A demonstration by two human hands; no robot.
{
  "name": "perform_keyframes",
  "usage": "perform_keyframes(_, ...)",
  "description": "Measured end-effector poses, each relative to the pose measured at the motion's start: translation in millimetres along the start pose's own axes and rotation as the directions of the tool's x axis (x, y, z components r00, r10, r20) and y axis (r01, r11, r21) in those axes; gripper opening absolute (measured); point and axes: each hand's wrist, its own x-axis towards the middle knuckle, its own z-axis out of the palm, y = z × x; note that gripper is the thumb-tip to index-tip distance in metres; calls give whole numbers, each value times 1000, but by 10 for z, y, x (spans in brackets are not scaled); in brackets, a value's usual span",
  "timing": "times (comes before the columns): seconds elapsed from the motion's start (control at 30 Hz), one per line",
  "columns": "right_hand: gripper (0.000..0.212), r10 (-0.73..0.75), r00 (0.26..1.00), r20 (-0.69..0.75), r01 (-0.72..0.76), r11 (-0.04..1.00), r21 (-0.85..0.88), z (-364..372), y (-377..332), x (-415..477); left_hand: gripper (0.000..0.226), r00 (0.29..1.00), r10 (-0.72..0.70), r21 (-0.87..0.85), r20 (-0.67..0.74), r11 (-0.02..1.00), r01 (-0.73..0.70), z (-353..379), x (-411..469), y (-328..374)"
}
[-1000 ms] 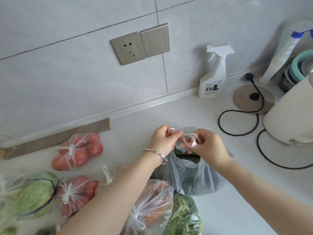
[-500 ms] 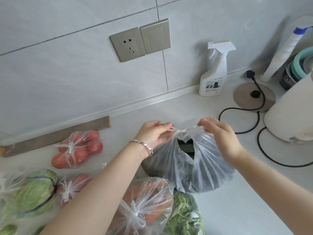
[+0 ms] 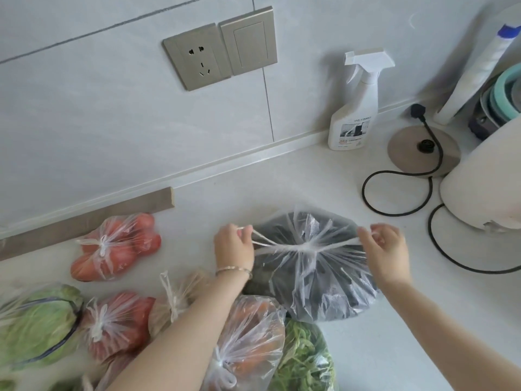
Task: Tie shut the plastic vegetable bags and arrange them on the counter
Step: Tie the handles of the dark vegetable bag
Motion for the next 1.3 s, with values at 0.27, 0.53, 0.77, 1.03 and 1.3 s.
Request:
perform_keyframes(0.27,69,-408,802,436,597,514,-616,653,424,9,63,693,607,309,388,623,-719,603,-184,-250)
perform_keyframes(0.53,67,-350,825,444,558,381,-737,710,471,71,41,693,606,399,390,567,-720,741,-89,-380)
perform_keyframes(0.77,53,-377,806,457,592,514,-620,629,369,78,23,714,578,252,394,679,-689,580,-122,-202)
perform_keyframes(1.03,58,36,940,339,192,767,-613,-140,-123,86,19,892,-135,-777,431,447,443,-234,8,191)
perform_keyframes(1.3,38,-328,734,595,-92,819,566,-208,-457,-8,28,836,220,-849,503,306,430,-346,-270,542)
